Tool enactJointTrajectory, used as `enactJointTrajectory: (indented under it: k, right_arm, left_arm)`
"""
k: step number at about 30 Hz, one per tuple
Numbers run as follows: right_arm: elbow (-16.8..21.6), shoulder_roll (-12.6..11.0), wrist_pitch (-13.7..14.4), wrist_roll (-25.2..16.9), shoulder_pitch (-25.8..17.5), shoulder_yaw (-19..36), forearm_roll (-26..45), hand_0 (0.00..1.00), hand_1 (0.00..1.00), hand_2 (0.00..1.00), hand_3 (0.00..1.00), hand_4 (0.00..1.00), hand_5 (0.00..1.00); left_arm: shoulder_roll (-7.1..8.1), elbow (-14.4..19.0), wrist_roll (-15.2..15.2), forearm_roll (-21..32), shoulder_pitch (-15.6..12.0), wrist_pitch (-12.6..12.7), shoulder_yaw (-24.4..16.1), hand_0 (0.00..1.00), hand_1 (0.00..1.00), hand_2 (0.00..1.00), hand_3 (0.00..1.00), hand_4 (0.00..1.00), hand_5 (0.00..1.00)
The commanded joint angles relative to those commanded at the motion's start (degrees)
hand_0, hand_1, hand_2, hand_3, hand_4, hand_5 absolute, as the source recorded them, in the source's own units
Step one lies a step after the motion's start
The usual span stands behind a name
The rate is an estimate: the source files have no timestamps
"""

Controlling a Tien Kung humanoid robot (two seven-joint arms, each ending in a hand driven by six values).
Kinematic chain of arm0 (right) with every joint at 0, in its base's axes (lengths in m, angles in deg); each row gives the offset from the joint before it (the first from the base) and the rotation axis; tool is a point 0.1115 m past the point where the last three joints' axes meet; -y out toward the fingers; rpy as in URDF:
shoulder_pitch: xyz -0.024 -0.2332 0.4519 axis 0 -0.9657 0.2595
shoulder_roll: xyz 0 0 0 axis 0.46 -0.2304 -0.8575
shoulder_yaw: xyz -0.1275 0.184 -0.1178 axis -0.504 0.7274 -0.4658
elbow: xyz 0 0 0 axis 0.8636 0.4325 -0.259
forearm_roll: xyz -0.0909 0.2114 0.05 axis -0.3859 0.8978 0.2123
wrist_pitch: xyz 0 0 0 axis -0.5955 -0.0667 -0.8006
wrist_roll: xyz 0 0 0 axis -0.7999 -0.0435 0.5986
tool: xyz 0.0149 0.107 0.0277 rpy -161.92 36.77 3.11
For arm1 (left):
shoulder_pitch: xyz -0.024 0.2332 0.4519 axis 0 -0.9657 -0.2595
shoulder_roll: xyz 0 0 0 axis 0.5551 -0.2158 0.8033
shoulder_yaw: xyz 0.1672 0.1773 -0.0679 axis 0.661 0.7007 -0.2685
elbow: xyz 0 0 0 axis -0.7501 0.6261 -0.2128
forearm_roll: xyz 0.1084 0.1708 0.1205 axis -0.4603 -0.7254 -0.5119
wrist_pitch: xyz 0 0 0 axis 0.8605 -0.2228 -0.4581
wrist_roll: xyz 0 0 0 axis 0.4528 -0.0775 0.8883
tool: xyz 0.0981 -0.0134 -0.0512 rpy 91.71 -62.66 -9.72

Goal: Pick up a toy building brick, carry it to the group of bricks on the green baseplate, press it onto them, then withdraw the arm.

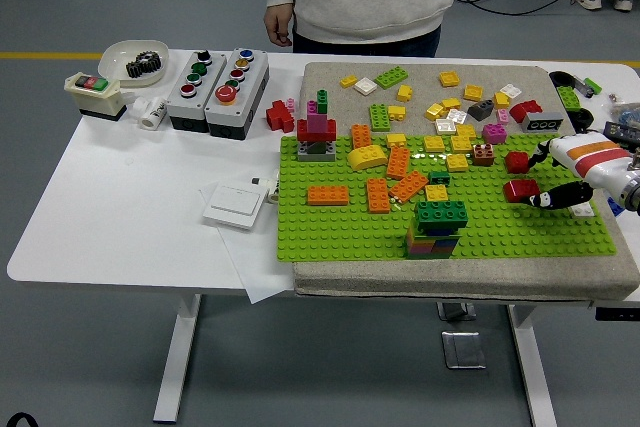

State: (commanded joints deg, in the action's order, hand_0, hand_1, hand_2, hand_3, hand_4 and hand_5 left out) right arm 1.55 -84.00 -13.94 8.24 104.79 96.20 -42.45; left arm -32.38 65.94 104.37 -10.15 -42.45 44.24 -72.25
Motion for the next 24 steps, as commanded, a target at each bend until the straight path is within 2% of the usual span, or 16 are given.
enactJointTrajectory:
  k: [5,24]
  right_arm:
    - [-1.9,1.3,-0.3,0.1,0.3,0.1,1.2,0.642,0.564,0.643,0.612,0.917,0.58]
    - [-5.5,3.2,-0.3,-0.2,0.8,-0.8,2.6,0.639,0.55,0.602,0.568,0.882,0.596]
  left_arm:
    - [0.01,0.0,0.0,0.0,0.1,0.0,0.0,0.669,0.71,0.731,0.59,0.672,0.665]
    - [0.05,0.1,0.1,-0.4,0.2,-0.1,-0.2,0.669,0.71,0.731,0.59,0.673,0.664]
